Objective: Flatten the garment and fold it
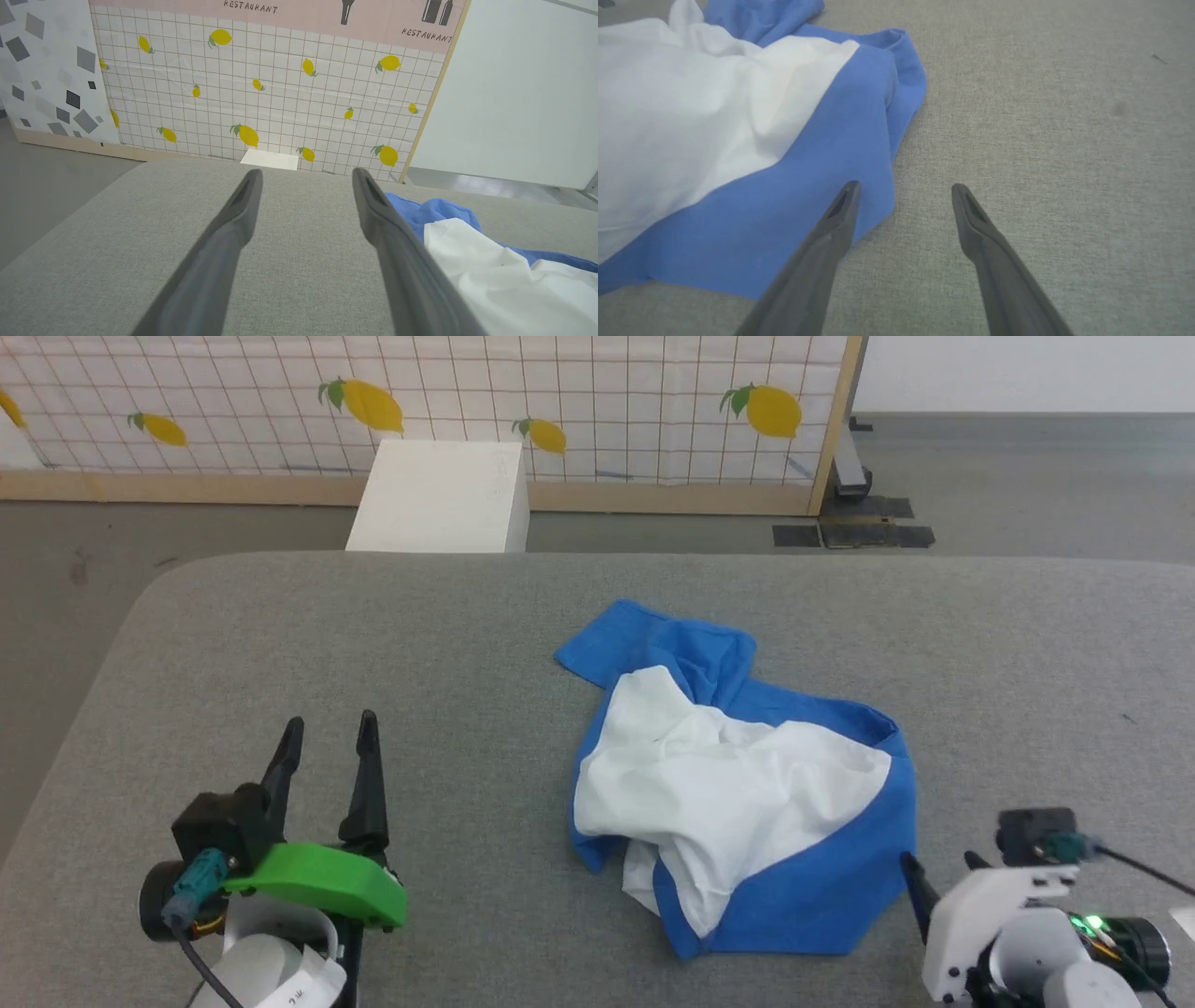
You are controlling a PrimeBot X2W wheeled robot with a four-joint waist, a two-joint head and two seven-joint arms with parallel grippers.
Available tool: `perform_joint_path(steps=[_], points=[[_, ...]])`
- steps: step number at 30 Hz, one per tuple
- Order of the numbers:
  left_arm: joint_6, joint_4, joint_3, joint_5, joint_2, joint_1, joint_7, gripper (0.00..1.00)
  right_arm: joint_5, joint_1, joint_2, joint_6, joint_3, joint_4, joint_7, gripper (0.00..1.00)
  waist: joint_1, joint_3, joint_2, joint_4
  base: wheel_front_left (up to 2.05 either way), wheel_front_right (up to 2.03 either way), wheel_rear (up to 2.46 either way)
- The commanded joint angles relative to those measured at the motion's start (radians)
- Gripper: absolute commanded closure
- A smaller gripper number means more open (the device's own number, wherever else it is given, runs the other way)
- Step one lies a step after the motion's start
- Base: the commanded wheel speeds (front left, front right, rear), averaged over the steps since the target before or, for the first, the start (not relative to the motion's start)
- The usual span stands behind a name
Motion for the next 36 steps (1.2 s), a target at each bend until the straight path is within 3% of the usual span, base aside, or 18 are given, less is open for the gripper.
perform_joint_path(steps=[1, 8, 15, 16, 18, 26, 31, 36], points=[[-0.007, -0.004, 0.008, 0.012, -0.013, 0.019, -0.004, 0.0, -0.018, -0.033, -0.005, -0.002, 0.01, 0.004, 0.058, 0.0, 0.0, 0.014, 0.0, 0.009, 0.0, 0.0, 0.0], [-0.03, -0.005, 0.033, 0.059, -0.061, 0.022, -0.004, 0.0, -0.028, -0.121, -0.054, -0.002, 0.078, 0.038, 0.309, 0.0, 0.0, 0.062, 0.0, 0.045, 0.0, 0.0, 0.0], [-0.055, -0.004, 0.058, 0.092, -0.102, 0.008, -0.004, 0.0, 0.003, -0.149, -0.101, -0.002, 0.149, 0.077, 0.413, 0.0, 0.0, 0.098, 0.0, 0.075, 0.0, 0.0, 0.0], [-0.06, -0.002, 0.061, 0.097, -0.107, 0.007, -0.004, 0.0, 0.012, -0.15, -0.106, -0.002, 0.156, 0.082, 0.421, 0.29, 0.0, 0.101, 0.0, 0.079, 0.0, 0.0, 0.0], [-0.07, 0.002, 0.068, 0.102, -0.117, 0.006, -0.004, 0.0, 0.025, -0.153, -0.114, -0.002, 0.163, 0.083, 0.422, 1.0, 0.0, 0.104, 0.0, 0.083, 0.0, 0.0, 0.0], [-0.102, 0.022, 0.095, 0.122, -0.146, 0.008, -0.004, 0.0, 0.062, -0.224, -0.183, -0.002, 0.072, 0.053, 0.355, 1.0, 0.0, 0.111, 0.0, 0.082, 0.0, 0.0, 0.0], [-0.118, 0.034, 0.102, 0.131, -0.155, -0.002, -0.004, 0.0, 0.004, -0.273, -0.265, -0.002, -0.106, 0.08, 0.33, 1.0, 0.0, 0.111, 0.0, 0.089, 0.0, 0.0, 0.0], [-0.13, 0.048, 0.101, 0.136, -0.164, -0.011, -0.004, 0.0, -0.07, -0.28, -0.289, -0.002, -0.264, 0.125, 0.298, 1.0, 0.0, 0.113, 0.0, 0.097, 0.0, 0.0, 0.0]])
